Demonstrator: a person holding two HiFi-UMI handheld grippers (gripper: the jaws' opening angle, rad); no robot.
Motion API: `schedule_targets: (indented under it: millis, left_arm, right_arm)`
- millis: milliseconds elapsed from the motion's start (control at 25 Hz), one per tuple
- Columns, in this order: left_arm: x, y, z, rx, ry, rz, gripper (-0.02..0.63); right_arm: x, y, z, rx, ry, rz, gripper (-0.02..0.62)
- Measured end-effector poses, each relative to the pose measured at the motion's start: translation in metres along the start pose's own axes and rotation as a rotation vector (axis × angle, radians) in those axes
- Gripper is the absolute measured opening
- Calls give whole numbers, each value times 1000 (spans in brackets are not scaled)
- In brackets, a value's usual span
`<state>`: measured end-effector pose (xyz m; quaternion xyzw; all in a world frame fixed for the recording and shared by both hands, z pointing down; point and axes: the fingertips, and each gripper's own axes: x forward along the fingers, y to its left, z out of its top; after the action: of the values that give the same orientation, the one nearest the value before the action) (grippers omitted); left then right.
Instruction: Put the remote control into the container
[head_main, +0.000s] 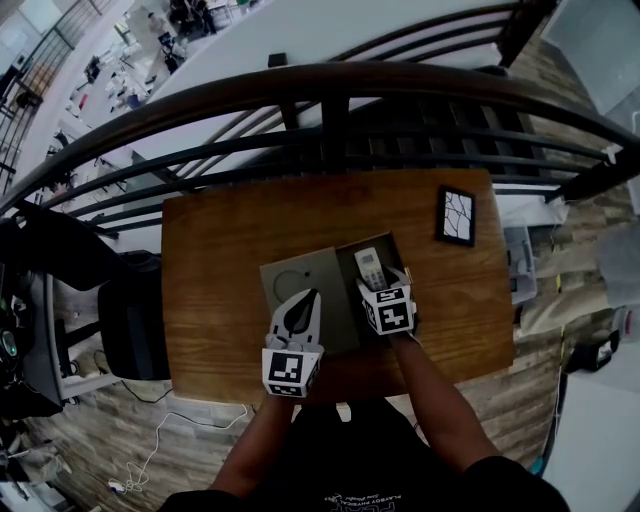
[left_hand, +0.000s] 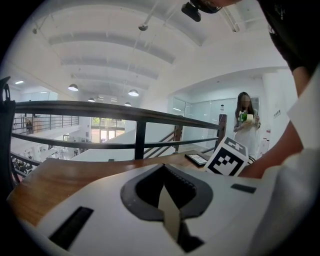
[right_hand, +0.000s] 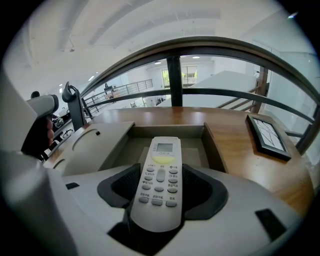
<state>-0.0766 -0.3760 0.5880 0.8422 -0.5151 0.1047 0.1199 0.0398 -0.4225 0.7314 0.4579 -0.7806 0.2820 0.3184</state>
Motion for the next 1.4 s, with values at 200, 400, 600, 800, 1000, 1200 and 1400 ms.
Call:
schedule_targets:
  millis: [200, 400, 600, 800, 1000, 1200, 1400]
  left_arm:
    - [-2, -4, 6, 10, -7, -9, 8]
    - [-8, -5, 13, 21, -15, -9, 8]
    - [-13, -6, 30, 37, -43, -11, 8]
    - [-22, -5, 59, 62, -81, 19, 8]
    - [-33, -9, 91, 81, -138, 35, 8]
    - [-43, -18, 115, 99, -190, 34, 8]
    - [-52, -34, 133, 97, -233, 17, 8]
  right_arm:
    - [-8, 9, 15, 17, -71, 22, 270]
    - [-34, 23, 50, -10, -177, 42, 273]
    - [-72, 33, 86, -74, -276, 31, 273]
    - [-119, 44, 116, -117, -407, 34, 272]
    - [-162, 55, 133, -178, -521, 20, 270]
    - [-202, 59, 150, -209, -632, -23, 224]
    - [-238, 55, 155, -212, -720, -86, 109]
